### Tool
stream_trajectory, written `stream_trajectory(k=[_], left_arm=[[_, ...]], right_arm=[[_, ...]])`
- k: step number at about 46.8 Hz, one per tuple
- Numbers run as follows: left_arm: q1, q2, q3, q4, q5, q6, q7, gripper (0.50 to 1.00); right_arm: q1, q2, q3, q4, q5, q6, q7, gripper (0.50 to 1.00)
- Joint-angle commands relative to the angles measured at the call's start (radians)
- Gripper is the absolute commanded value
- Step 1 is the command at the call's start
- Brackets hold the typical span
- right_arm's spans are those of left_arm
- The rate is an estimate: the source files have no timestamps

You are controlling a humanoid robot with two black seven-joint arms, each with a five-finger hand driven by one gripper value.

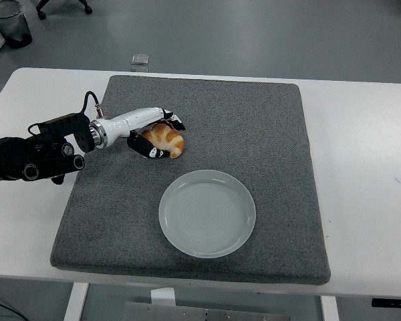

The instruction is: Place the bread on the plate

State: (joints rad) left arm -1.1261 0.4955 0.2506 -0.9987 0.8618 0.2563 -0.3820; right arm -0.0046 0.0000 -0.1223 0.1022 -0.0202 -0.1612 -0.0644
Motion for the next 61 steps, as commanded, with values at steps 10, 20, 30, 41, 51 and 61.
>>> stream_trajectory(k=[10, 20, 30, 41, 51, 61], left_arm=[[0.0, 0.002, 0.001, -0.001, 0.0, -0.008, -0.005, 0.5], [-0.001, 0.005, -0.007, -0.001, -0.003, -0.006, -0.021, 0.5], [-0.007, 0.012, -0.034, -0.005, -0.001, -0.006, -0.023, 0.5], [-0.057, 0.078, -0.06, -0.017, 0.003, -0.02, -0.037, 0.5], [-0.15, 0.167, -0.059, -0.018, 0.013, -0.097, -0.057, 0.5], [-0.306, 0.255, -0.06, -0.051, 0.014, -0.199, -0.069, 0.5]], right_arm=[[0.0, 0.0, 0.001, -0.001, -0.001, 0.0, 0.0, 0.94], [0.0, 0.0, 0.0, -0.001, -0.001, 0.0, 0.0, 0.938], [0.0, 0.0, 0.0, -0.001, -0.001, 0.0, 0.0, 0.938], [-0.002, 0.0, 0.0, -0.001, -0.001, 0.0, 0.0, 0.938], [-0.002, 0.0, 0.0, -0.001, -0.001, 0.0, 0.0, 0.938], [-0.002, 0.0, 0.0, -0.001, 0.0, 0.002, 0.0, 0.94]])
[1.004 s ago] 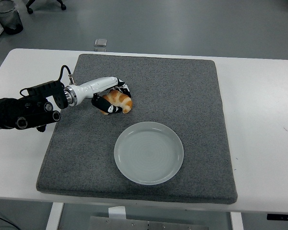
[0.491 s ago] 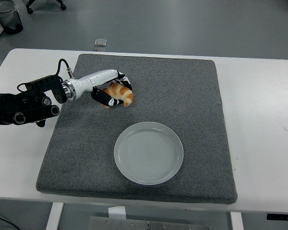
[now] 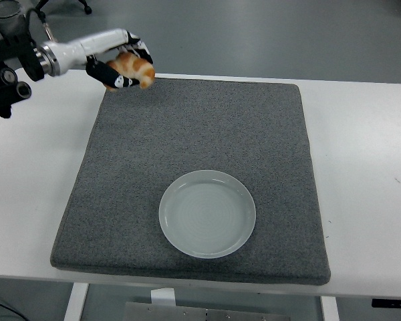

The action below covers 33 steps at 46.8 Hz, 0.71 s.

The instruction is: Place the bread on the plate

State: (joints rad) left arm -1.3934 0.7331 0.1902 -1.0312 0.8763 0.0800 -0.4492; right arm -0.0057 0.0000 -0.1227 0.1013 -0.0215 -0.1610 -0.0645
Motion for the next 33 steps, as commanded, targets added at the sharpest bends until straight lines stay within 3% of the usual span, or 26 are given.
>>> stream_trajectory(k=[1, 13, 27, 33], left_arm=[[-0.055, 0.022, 0.0, -0.026, 0.0, -0.028, -0.002, 0.5], [-0.197, 0.039, 0.002, -0.135, 0.0, -0.046, 0.0, 0.5], [-0.246, 0.02, 0.002, -0.231, 0.0, -0.046, 0.011, 0.5], [-0.26, -0.026, 0.002, -0.239, 0.0, -0.046, 0.012, 0.5]], right_arm=[[0.0, 0.0, 0.0, 0.0, 0.002, 0.001, 0.0, 0.938], [0.0, 0.0, 0.0, 0.0, 0.002, 0.001, 0.0, 0.938], [0.0, 0.0, 0.0, 0.0, 0.002, 0.001, 0.0, 0.94], [0.0, 0.0, 0.002, 0.0, 0.002, 0.001, 0.0, 0.938]])
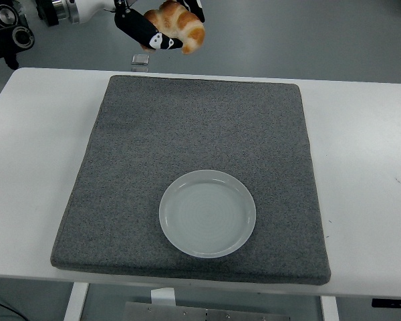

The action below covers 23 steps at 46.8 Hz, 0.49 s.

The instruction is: Place the bread on the plate

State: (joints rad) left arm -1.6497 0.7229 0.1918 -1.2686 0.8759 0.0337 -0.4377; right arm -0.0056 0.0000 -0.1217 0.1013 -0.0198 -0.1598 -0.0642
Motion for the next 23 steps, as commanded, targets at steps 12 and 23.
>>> stream_trajectory(k=[12, 23], left_arm=[[-0.027, -0.079, 0.003, -0.017, 0.005, 0.0, 0.001, 0.5], [-0.001, -0.16, 0.011, -0.067, 0.018, 0.014, 0.001, 0.5]], right_arm=[[-0.001, 0.0, 0.001, 0.0, 0.0, -0.001, 0.0, 0.938], [0.001, 0.0, 0.001, 0.0, 0.0, -0.001, 0.0, 0.938]])
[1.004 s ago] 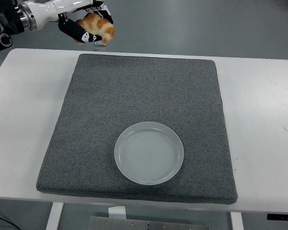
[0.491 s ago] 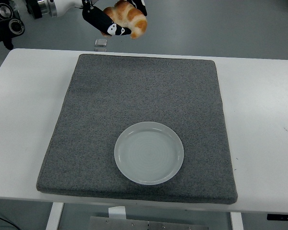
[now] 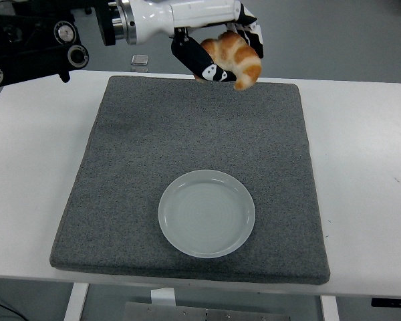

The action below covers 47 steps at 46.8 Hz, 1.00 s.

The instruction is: Place the bread on the plate

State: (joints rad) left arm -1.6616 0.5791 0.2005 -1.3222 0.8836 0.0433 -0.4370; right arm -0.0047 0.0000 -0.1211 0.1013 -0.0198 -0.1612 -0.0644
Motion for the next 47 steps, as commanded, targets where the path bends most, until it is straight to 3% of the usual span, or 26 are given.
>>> stream_trajectory(k=[1, 14, 47], left_arm=[[0.023, -0.022, 0.002, -0.017, 0.017, 0.004, 0.0, 0.5], [0.166, -0.113, -0.006, -0.054, 0.126, 0.047, 0.0, 0.5], [0.413, -0.116, -0.006, -0.074, 0.313, 0.101, -0.002, 0.5]], right_arm=[[0.0, 0.0, 0.0, 0.0, 0.0, 0.0, 0.0, 0.938], [0.0, 0.0, 0.0, 0.0, 0.0, 0.0, 0.0, 0.938], [0.0, 0.0, 0.0, 0.0, 0.0, 0.0, 0.0, 0.938]])
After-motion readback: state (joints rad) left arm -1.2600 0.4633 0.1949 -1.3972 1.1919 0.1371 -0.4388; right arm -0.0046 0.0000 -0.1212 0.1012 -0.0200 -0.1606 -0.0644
